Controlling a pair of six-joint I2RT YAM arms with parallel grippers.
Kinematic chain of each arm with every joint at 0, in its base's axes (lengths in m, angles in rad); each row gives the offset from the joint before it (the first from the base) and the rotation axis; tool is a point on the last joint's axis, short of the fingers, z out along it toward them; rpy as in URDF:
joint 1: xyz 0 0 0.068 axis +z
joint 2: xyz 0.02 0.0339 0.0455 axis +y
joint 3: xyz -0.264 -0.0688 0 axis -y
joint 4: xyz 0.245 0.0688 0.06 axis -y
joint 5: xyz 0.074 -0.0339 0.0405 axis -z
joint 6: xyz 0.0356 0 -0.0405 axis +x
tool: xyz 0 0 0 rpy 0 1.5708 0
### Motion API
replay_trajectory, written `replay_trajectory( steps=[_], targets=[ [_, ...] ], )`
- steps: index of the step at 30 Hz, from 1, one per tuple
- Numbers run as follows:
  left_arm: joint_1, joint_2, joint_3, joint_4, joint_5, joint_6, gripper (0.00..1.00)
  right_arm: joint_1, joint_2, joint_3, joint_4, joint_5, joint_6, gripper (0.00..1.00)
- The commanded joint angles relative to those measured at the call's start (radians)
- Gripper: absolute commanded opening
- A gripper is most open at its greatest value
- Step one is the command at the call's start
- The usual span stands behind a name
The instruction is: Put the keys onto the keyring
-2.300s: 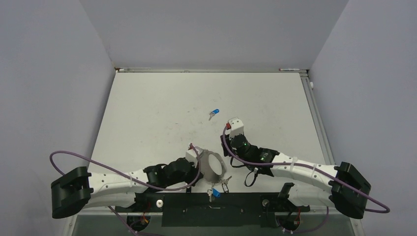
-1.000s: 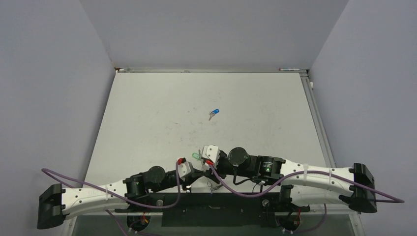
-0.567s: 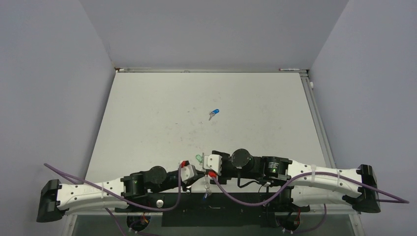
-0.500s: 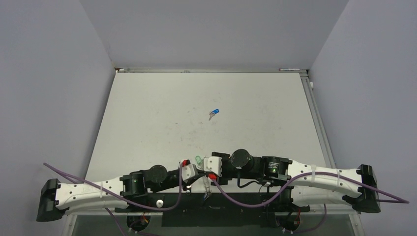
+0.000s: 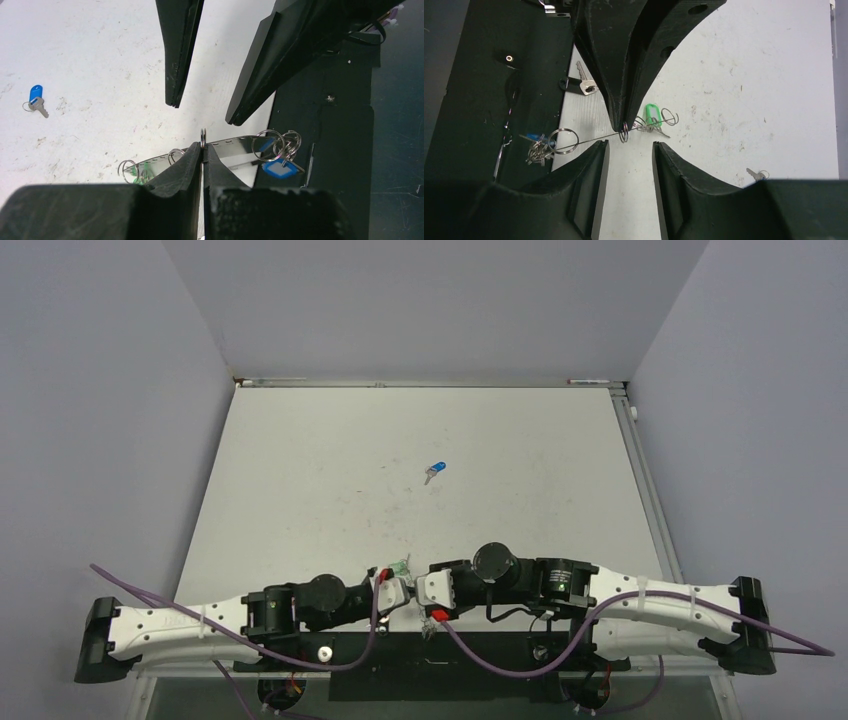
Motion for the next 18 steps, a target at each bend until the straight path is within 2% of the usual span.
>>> replay_trajectory(
  steps=[1, 6, 9, 18],
  targets=[
    [-0.017, -0.022, 0.034, 0.039, -0.024, 0.023, 0.00, 0.007, 0.023, 0.021, 0.058, -0.023, -0.031, 0.37],
    [-0.029, -0.030, 0.021, 0.043, -0.035, 0.023, 0.00, 0.007, 0.040, 0.019, 0.085, -0.013, -0.044, 0.35],
    [-0.038, -0.035, 0.019, 0.042, -0.044, 0.024, 0.00, 0.006, 0.047, 0.011, 0.118, 0.024, -0.056, 0.29],
    [-0.052, -0.048, 0.016, 0.042, -0.064, 0.029, 0.00, 0.004, 0.071, 0.014, 0.104, 0.003, -0.074, 0.27]
  ],
)
